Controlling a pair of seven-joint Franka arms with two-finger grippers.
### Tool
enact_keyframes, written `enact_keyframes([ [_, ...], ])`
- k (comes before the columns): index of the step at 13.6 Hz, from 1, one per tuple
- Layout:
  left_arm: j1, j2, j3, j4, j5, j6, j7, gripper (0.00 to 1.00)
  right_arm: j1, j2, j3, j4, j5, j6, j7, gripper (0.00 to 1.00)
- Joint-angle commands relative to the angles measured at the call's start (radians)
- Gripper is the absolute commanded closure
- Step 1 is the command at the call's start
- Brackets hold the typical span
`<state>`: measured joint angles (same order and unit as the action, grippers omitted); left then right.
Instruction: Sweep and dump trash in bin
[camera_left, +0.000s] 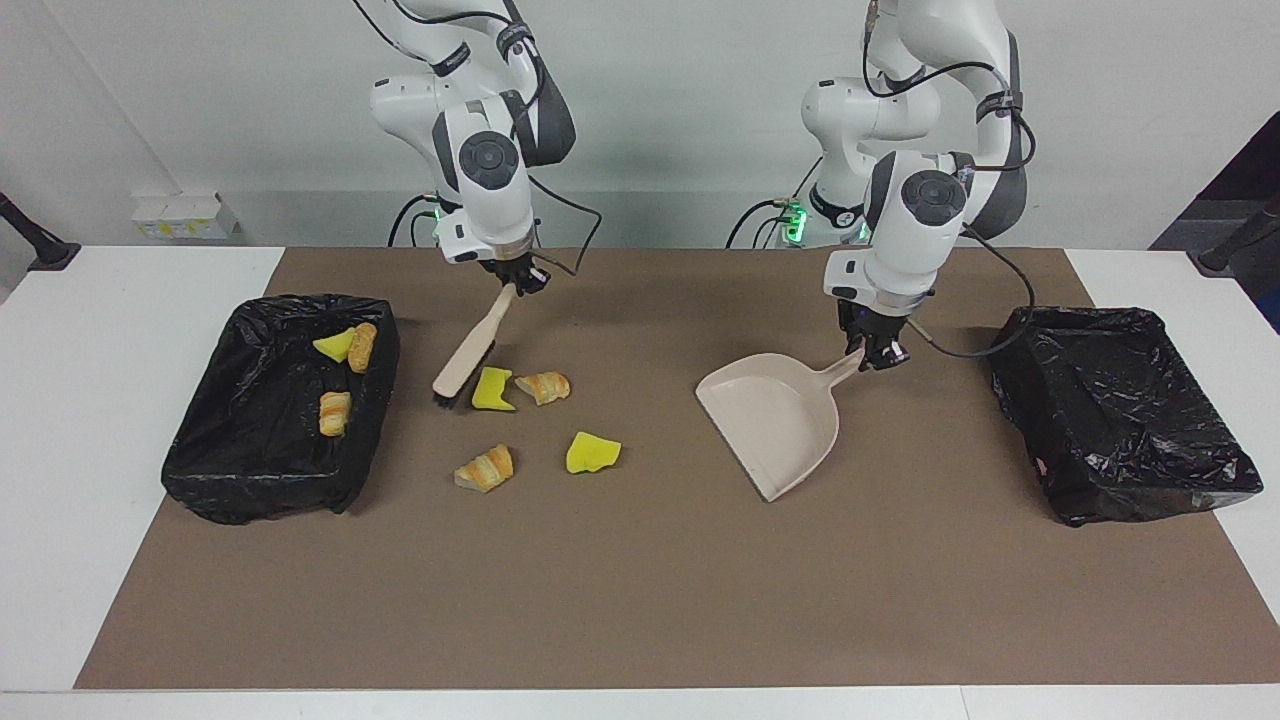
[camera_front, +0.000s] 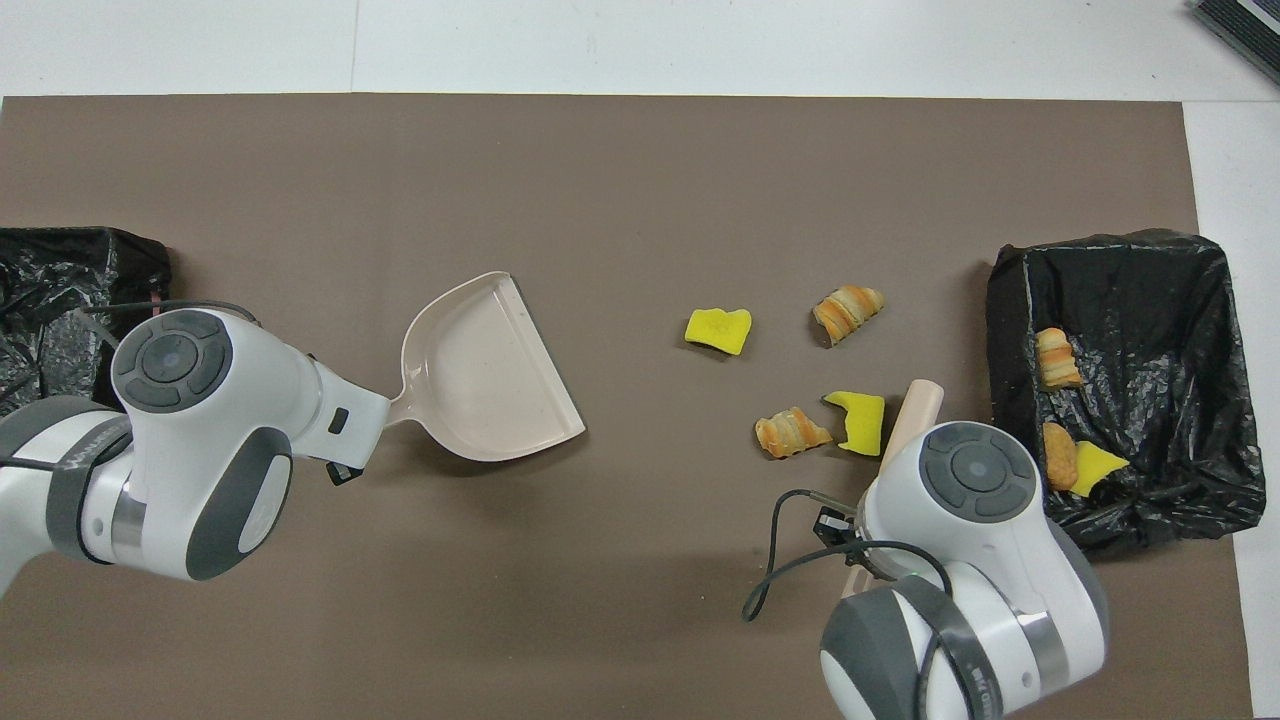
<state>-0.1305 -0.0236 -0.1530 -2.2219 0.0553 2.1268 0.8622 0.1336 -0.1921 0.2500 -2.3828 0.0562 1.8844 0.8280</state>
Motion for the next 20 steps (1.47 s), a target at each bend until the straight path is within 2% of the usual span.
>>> enact_keyframes([
  [1, -0.012, -0.021, 0.01, -0.05, 0.004, 0.024, -0.031, 1.0, -0.008, 0.006, 0.014, -0.03, -0.013, 0.042, -0.026, 1.0],
  [3, -0.012, -0.012, 0.01, -0.033, 0.003, 0.018, -0.124, 1.0, 0.0, 0.071, 0.015, -0.013, -0.01, 0.113, -0.052, 1.0],
  [4, -0.012, -0.007, 0.009, -0.021, 0.003, 0.012, -0.187, 0.39, 0.007, 0.112, 0.018, 0.017, -0.007, 0.13, -0.05, 1.0],
  [5, -0.012, -0.009, 0.009, -0.024, 0.003, 0.01, -0.206, 0.0, 0.032, 0.158, 0.017, 0.066, 0.002, 0.13, -0.049, 1.0],
  [8, -0.014, -0.015, 0.009, -0.042, 0.001, 0.018, -0.204, 0.0, 0.096, 0.288, 0.018, 0.204, 0.004, 0.134, -0.038, 1.0],
  [10, -0.023, 0.01, 0.009, -0.045, 0.001, 0.031, -0.212, 0.0, 0.136, 0.365, 0.018, 0.281, 0.005, 0.154, -0.036, 1.0],
  [12, -0.037, 0.019, 0.009, -0.045, 0.001, 0.038, -0.203, 0.01, 0.164, 0.401, 0.02, 0.356, 0.008, 0.148, -0.041, 1.0],
  [13, -0.037, 0.016, 0.009, -0.045, 0.001, 0.032, -0.197, 0.25, 0.19, 0.408, 0.02, 0.372, 0.016, 0.148, -0.044, 1.0],
  [14, -0.035, 0.016, 0.009, -0.045, 0.001, 0.029, -0.195, 0.67, 0.21, 0.407, 0.02, 0.376, 0.04, 0.153, -0.052, 1.0],
  [15, -0.035, 0.017, 0.009, -0.045, 0.001, 0.032, -0.195, 1.0, 0.221, 0.407, 0.02, 0.381, 0.06, 0.153, -0.073, 1.0],
  [17, -0.029, 0.017, 0.009, -0.045, 0.001, 0.032, -0.193, 1.0, 0.257, 0.408, 0.02, 0.415, 0.073, 0.13, -0.124, 1.0],
  [20, -0.024, 0.024, 0.012, -0.032, 0.001, 0.033, -0.151, 1.0, 0.253, 0.419, 0.02, 0.479, 0.07, 0.055, -0.135, 1.0],
])
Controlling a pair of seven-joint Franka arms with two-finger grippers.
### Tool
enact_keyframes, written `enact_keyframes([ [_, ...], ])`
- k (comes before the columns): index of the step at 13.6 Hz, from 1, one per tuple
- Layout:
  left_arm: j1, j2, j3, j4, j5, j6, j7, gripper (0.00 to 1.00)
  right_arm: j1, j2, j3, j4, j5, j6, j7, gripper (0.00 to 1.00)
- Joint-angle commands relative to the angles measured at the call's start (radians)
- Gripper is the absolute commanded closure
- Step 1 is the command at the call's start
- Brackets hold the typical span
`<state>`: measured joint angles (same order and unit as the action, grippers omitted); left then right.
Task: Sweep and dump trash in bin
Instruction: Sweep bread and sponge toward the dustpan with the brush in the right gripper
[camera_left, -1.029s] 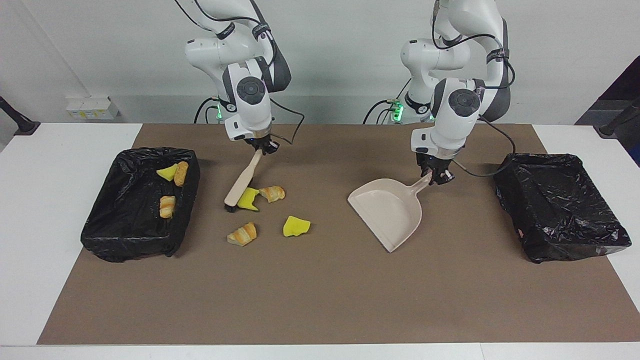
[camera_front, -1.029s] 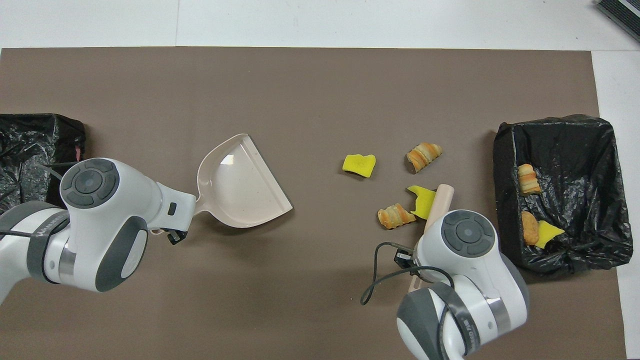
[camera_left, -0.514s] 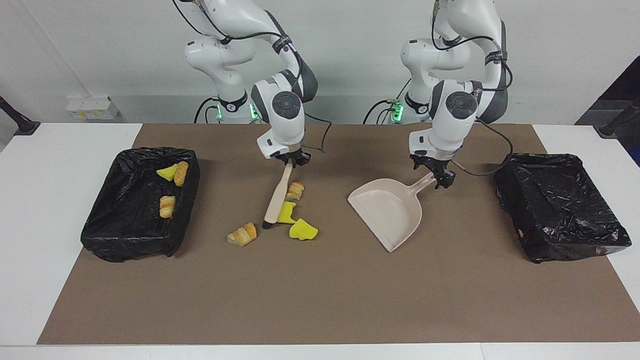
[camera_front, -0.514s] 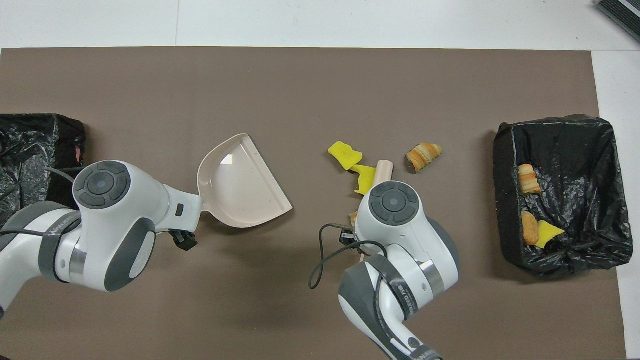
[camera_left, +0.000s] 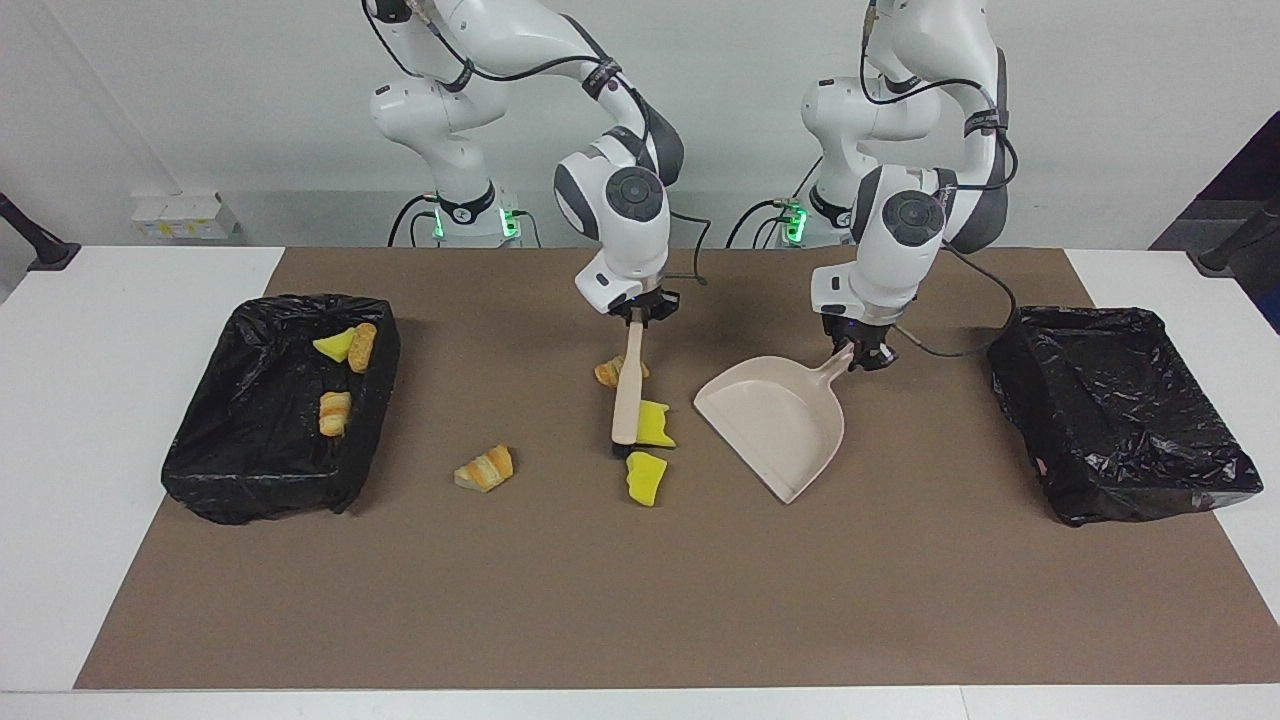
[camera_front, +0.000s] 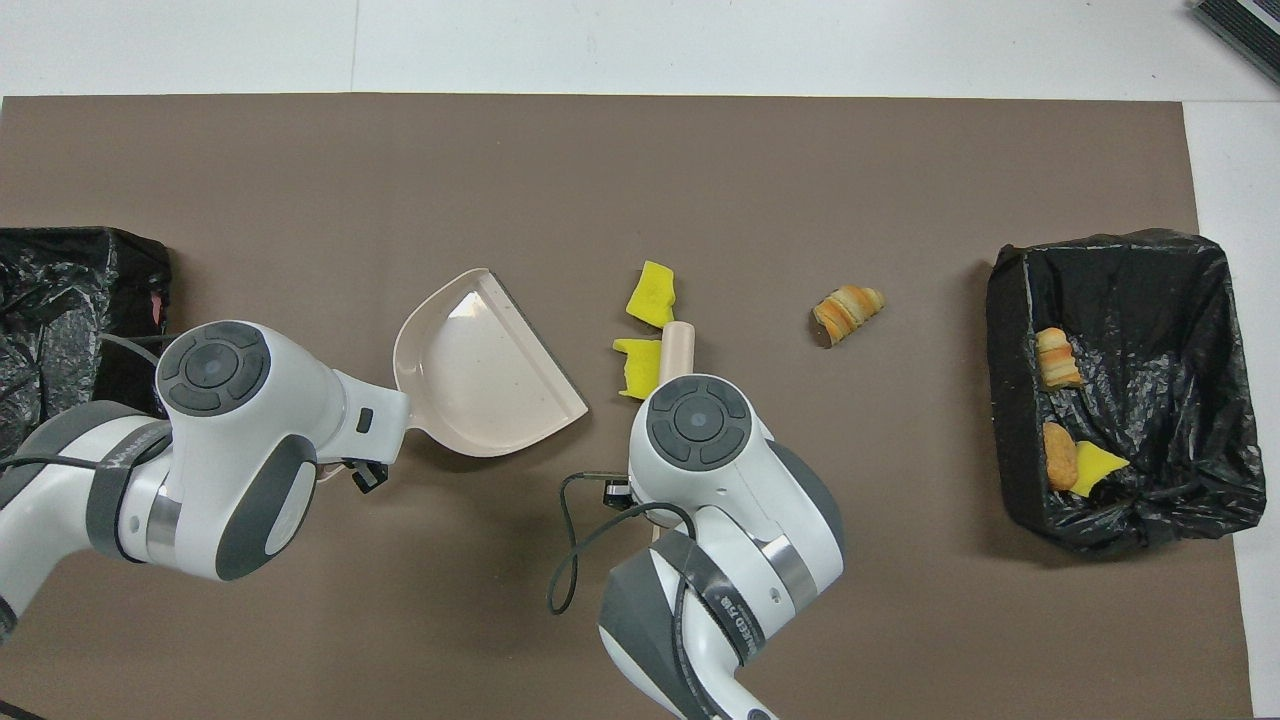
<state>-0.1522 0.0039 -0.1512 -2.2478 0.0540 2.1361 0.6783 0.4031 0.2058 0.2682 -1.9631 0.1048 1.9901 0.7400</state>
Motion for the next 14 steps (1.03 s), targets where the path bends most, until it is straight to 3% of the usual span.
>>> enact_keyframes([
  [1, 0.002, 0.001, 0.01, 0.003, 0.004, 0.028, 0.078, 1.0, -0.03, 0.011, 0.0, 0.059, 0.021, -0.068, -0.069, 1.0],
  [5, 0.045, -0.018, 0.012, 0.042, 0.006, 0.007, 0.323, 1.0, -0.14, -0.035, -0.009, 0.114, 0.006, -0.169, -0.207, 1.0],
  [10, 0.004, 0.016, 0.01, 0.033, 0.007, 0.117, 0.313, 1.0, -0.285, -0.019, -0.01, 0.155, -0.135, -0.185, -0.309, 1.0],
  [14, -0.012, 0.018, 0.01, 0.027, 0.009, 0.105, 0.311, 1.0, -0.411, -0.003, -0.01, 0.138, -0.237, -0.179, -0.441, 1.0],
])
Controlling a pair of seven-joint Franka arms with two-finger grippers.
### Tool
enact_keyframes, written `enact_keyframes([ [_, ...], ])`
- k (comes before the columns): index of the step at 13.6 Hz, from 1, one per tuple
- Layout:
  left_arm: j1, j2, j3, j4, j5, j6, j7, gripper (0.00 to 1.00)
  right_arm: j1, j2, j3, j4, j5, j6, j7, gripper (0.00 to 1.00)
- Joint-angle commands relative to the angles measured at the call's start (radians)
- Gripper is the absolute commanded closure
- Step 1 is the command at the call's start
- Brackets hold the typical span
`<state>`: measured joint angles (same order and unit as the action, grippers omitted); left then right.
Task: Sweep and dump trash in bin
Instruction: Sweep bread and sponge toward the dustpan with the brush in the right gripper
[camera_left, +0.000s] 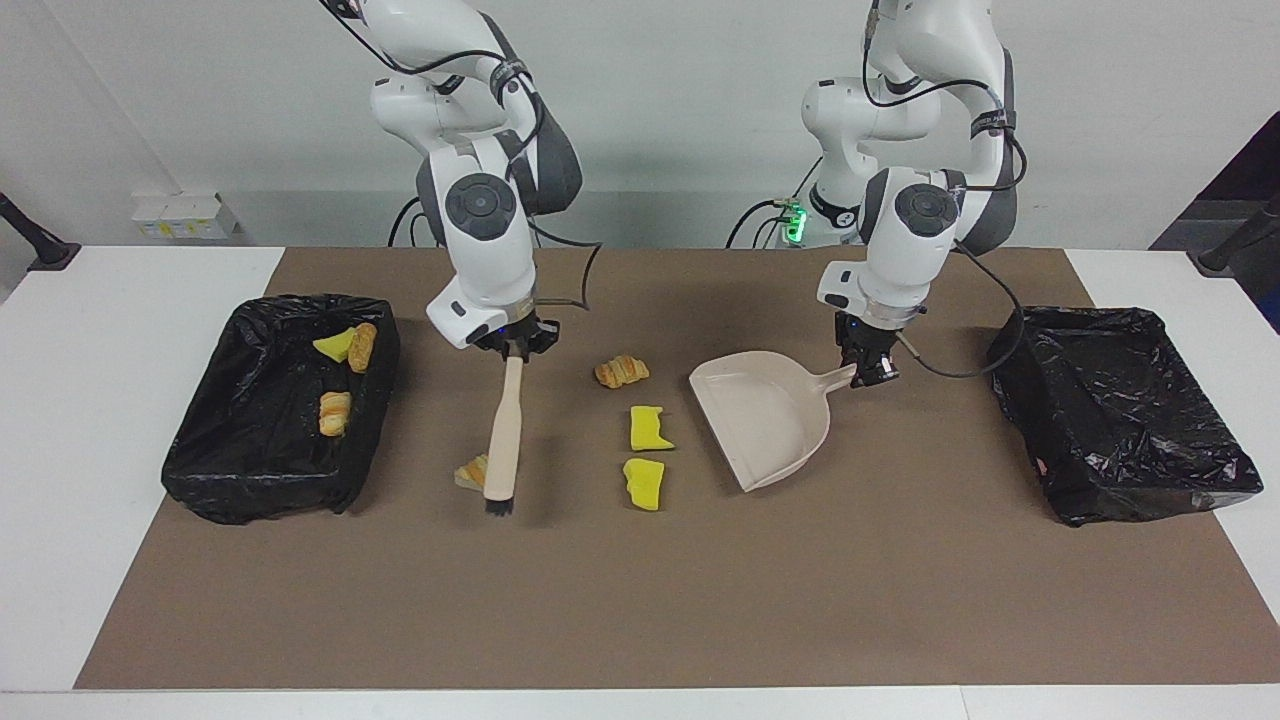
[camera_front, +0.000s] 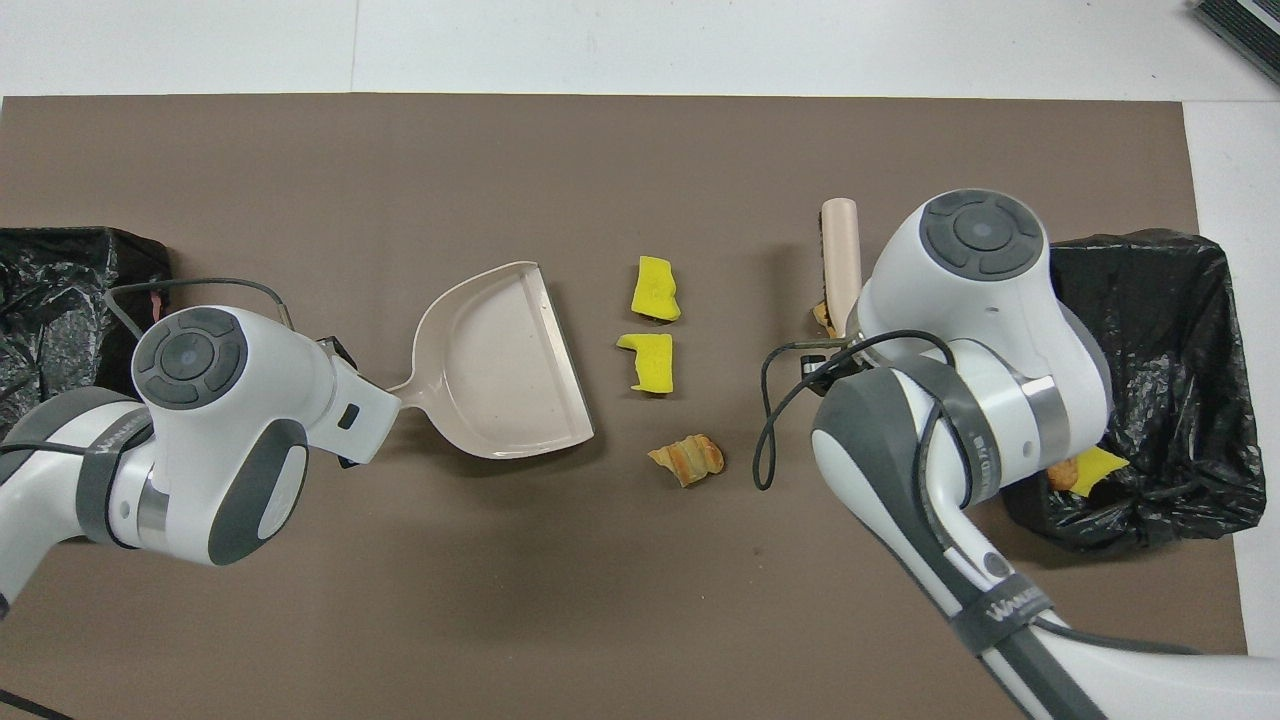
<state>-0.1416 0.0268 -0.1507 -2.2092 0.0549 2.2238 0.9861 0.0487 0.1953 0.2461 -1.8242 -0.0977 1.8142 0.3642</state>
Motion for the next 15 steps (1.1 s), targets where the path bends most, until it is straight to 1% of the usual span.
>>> enact_keyframes([
  [1, -0.036, -0.004, 0.01, -0.024, 0.01, 0.016, -0.003, 1.0, -0.081, 0.015, 0.012, -0.006, -0.039, -0.003, -0.106, 1.0],
  [3, -0.042, -0.007, 0.01, -0.029, 0.014, -0.016, -0.012, 1.0, -0.113, 0.042, 0.012, -0.01, -0.077, 0.011, -0.143, 1.0],
  [4, -0.064, -0.01, 0.01, -0.029, 0.017, -0.029, -0.023, 1.0, -0.121, 0.056, 0.012, -0.018, -0.088, 0.017, -0.143, 1.0],
  [5, -0.082, -0.013, 0.011, -0.029, 0.045, -0.047, -0.042, 1.0, -0.125, 0.061, 0.012, -0.03, -0.089, 0.039, -0.143, 1.0],
  [7, -0.104, -0.019, 0.007, -0.021, 0.13, -0.09, -0.14, 1.0, -0.124, 0.09, 0.013, -0.032, -0.091, 0.048, -0.143, 1.0],
  [8, -0.128, -0.021, 0.008, -0.011, 0.137, -0.139, -0.177, 1.0, -0.121, 0.105, 0.013, -0.027, -0.088, 0.057, -0.143, 1.0],
  [10, -0.151, -0.021, 0.008, 0.011, 0.145, -0.202, -0.219, 1.0, -0.083, 0.131, 0.021, -0.015, -0.073, 0.073, -0.13, 1.0],
  [11, -0.168, -0.021, 0.008, 0.011, 0.16, -0.205, -0.257, 1.0, -0.038, 0.145, 0.021, -0.014, -0.065, 0.079, -0.126, 1.0],
  [12, -0.168, -0.022, 0.005, 0.011, 0.164, -0.201, -0.294, 1.0, 0.005, 0.16, 0.021, -0.003, -0.027, 0.088, -0.111, 1.0],
  [14, -0.17, -0.024, 0.003, 0.009, 0.166, -0.2, -0.294, 1.0, 0.063, 0.171, 0.021, -0.001, 0.064, 0.109, -0.082, 1.0],
  [15, -0.17, -0.024, 0.003, 0.009, 0.166, -0.196, -0.296, 1.0, 0.094, 0.174, 0.021, 0.005, 0.082, 0.114, -0.074, 1.0],
])
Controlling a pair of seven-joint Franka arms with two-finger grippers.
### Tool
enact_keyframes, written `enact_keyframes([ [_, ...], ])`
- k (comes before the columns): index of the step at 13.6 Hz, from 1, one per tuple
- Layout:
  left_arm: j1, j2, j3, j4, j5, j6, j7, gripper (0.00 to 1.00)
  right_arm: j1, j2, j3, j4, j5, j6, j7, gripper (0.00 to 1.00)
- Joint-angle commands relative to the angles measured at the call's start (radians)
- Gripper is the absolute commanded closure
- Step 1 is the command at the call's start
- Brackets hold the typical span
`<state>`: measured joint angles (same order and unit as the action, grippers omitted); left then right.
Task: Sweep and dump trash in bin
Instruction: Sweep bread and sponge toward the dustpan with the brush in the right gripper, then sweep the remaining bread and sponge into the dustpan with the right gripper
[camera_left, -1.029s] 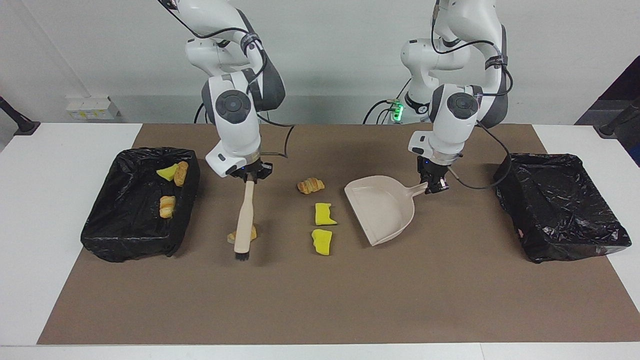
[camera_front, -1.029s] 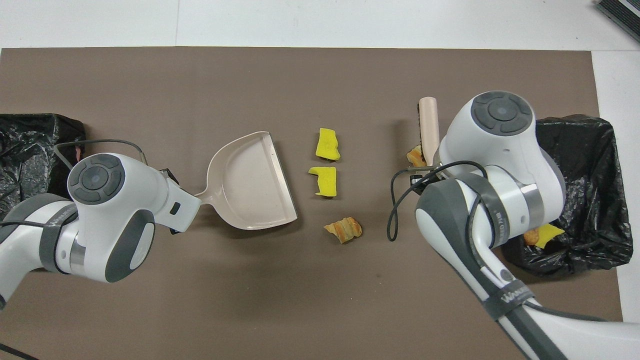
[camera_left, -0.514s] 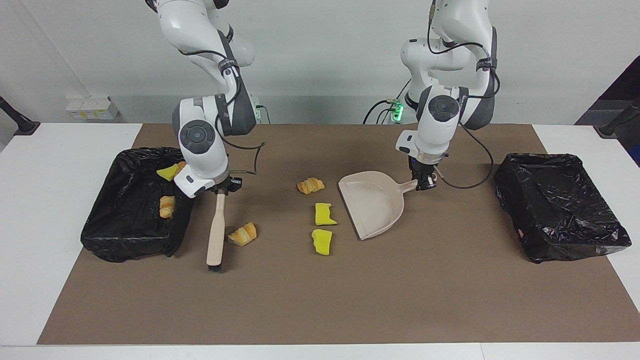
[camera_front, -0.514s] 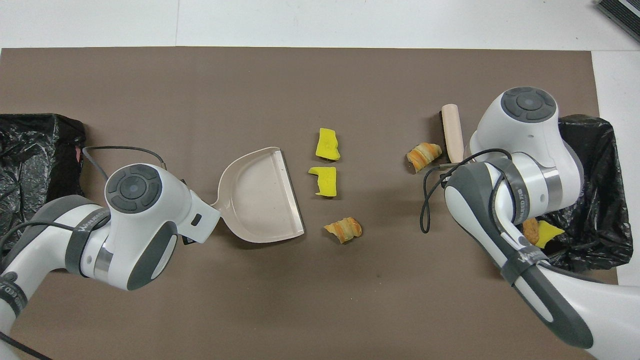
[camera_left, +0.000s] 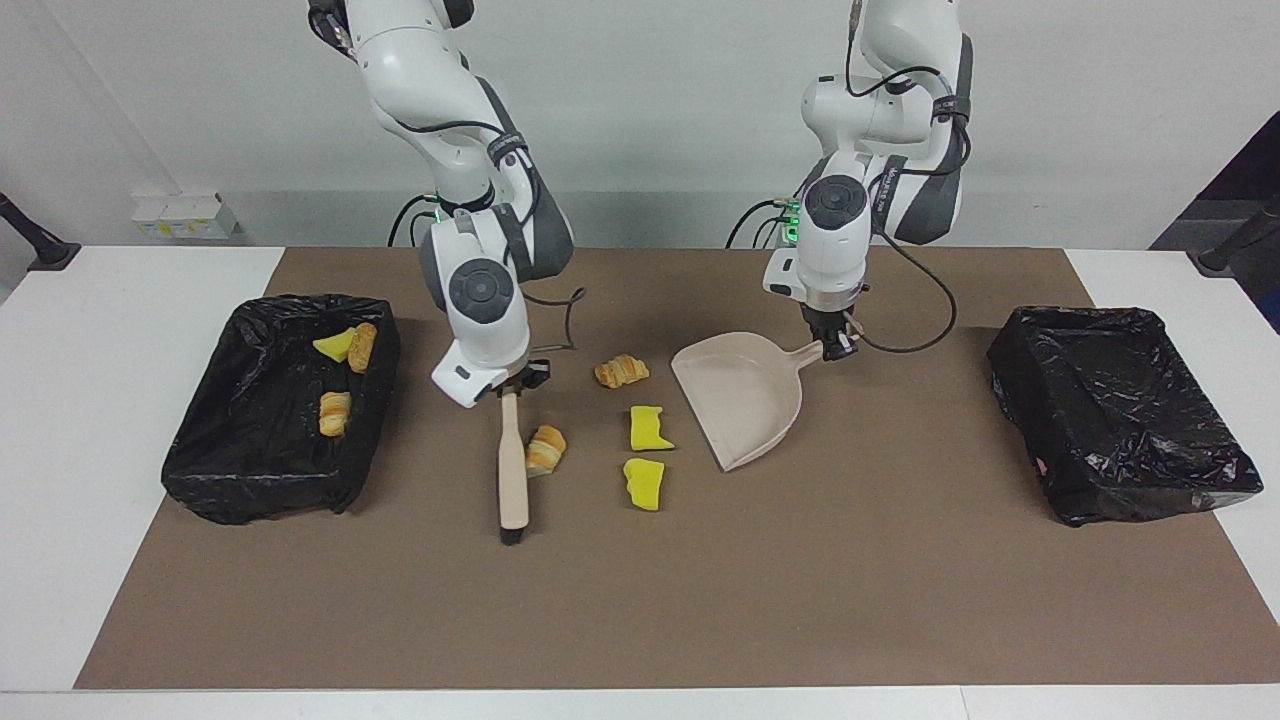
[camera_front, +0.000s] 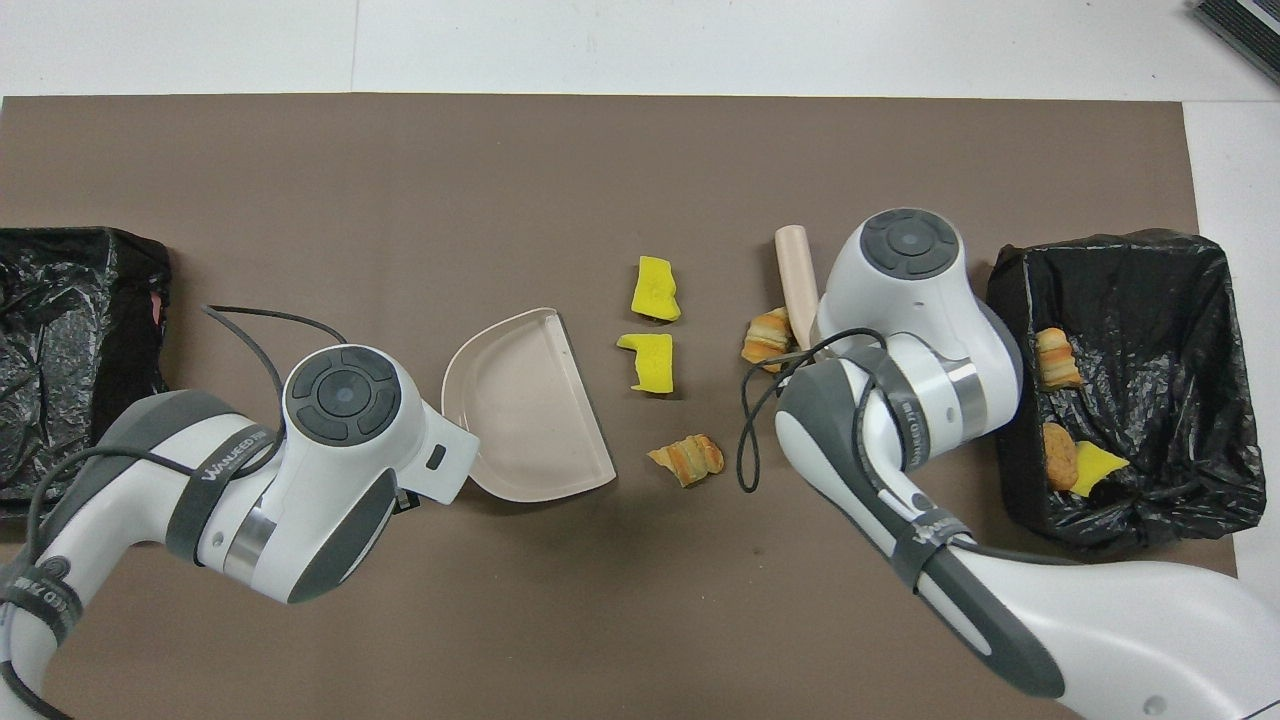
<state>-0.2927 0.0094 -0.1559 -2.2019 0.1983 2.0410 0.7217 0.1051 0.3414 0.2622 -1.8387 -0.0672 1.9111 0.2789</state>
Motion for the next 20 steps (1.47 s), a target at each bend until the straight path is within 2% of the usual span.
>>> enact_keyframes([
  [1, -0.019, -0.006, 0.007, 0.002, 0.023, -0.012, -0.031, 1.0, 0.056, 0.028, 0.005, 0.024, 0.059, 0.017, 0.011, 1.0],
  [8, -0.017, -0.006, 0.007, 0.001, 0.021, -0.001, -0.031, 1.0, 0.159, 0.028, 0.008, 0.035, 0.15, 0.017, 0.01, 1.0],
  [12, -0.014, -0.005, 0.007, -0.001, 0.021, 0.004, -0.033, 1.0, 0.258, 0.028, 0.008, 0.05, 0.285, 0.038, 0.013, 1.0],
  [17, -0.009, -0.005, 0.007, -0.004, 0.02, 0.012, -0.036, 1.0, 0.364, 0.019, 0.023, 0.091, 0.31, 0.011, 0.065, 1.0],
  [20, -0.006, -0.006, 0.007, -0.004, 0.021, 0.007, -0.028, 1.0, 0.357, -0.014, 0.023, 0.093, 0.31, -0.027, 0.066, 1.0],
])
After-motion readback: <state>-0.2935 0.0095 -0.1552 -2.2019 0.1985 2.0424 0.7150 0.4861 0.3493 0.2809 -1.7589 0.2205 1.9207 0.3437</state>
